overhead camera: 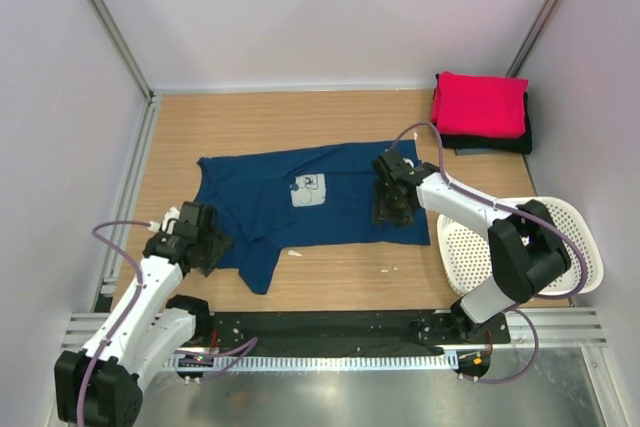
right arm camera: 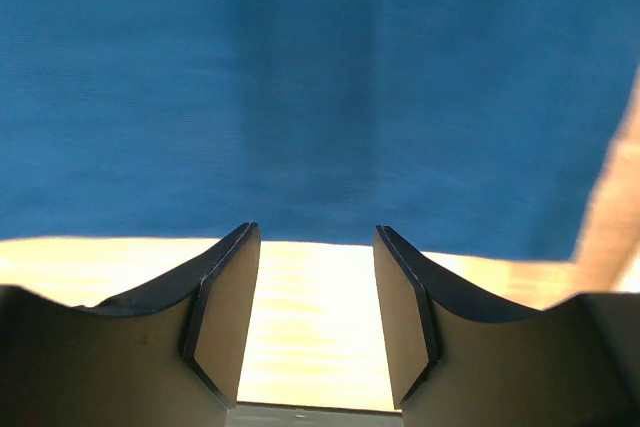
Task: Fold and stack the t-shirts
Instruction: Fold the tshirt
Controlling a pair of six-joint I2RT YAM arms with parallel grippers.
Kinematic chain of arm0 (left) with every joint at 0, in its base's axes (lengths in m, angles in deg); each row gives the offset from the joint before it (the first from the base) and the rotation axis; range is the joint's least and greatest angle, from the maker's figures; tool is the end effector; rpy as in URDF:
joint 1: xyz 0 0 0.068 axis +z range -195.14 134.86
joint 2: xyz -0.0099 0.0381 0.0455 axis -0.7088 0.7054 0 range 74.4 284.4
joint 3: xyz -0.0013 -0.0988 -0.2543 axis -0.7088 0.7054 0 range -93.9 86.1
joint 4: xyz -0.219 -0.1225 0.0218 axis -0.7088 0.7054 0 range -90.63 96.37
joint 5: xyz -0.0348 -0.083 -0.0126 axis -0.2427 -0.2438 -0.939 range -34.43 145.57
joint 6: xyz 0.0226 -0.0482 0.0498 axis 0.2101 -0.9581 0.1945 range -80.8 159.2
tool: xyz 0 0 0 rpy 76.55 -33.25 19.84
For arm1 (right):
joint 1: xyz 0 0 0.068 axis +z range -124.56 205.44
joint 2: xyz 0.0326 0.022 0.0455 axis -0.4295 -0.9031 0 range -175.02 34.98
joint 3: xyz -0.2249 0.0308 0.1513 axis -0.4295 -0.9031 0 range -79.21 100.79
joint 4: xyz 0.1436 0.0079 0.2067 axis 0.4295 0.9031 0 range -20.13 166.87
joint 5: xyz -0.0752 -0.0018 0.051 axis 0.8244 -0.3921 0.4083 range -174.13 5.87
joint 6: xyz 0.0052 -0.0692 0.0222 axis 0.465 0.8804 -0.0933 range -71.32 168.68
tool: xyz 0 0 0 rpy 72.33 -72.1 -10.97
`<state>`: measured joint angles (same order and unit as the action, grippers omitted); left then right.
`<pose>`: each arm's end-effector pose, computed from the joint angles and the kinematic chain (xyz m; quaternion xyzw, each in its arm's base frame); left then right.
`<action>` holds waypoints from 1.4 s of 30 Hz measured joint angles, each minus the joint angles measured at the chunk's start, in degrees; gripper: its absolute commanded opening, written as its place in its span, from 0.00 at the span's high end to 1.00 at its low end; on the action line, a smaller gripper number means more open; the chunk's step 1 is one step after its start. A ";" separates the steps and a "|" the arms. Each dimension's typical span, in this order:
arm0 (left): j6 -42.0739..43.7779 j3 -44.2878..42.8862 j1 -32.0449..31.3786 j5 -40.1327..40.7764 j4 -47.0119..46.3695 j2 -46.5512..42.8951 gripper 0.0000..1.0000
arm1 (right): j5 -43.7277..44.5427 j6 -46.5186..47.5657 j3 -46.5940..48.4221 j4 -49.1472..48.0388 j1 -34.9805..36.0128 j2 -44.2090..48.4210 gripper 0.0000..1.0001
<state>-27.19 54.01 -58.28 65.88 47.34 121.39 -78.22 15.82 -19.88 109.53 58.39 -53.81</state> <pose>0.1419 -0.0220 0.1853 -0.4527 0.8560 -0.0823 0.2355 0.2518 0.1558 0.1889 0.0086 0.9822 0.0557 0.1795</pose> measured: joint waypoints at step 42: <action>26.86 -36.59 12.02 -3.08 -27.91 60.57 0.59 | 8.02 6.86 17.31 -15.89 -14.47 -24.26 0.46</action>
<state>-0.33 17.42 -46.26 62.79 19.42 181.95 -70.20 22.68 -2.57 93.64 43.92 -78.08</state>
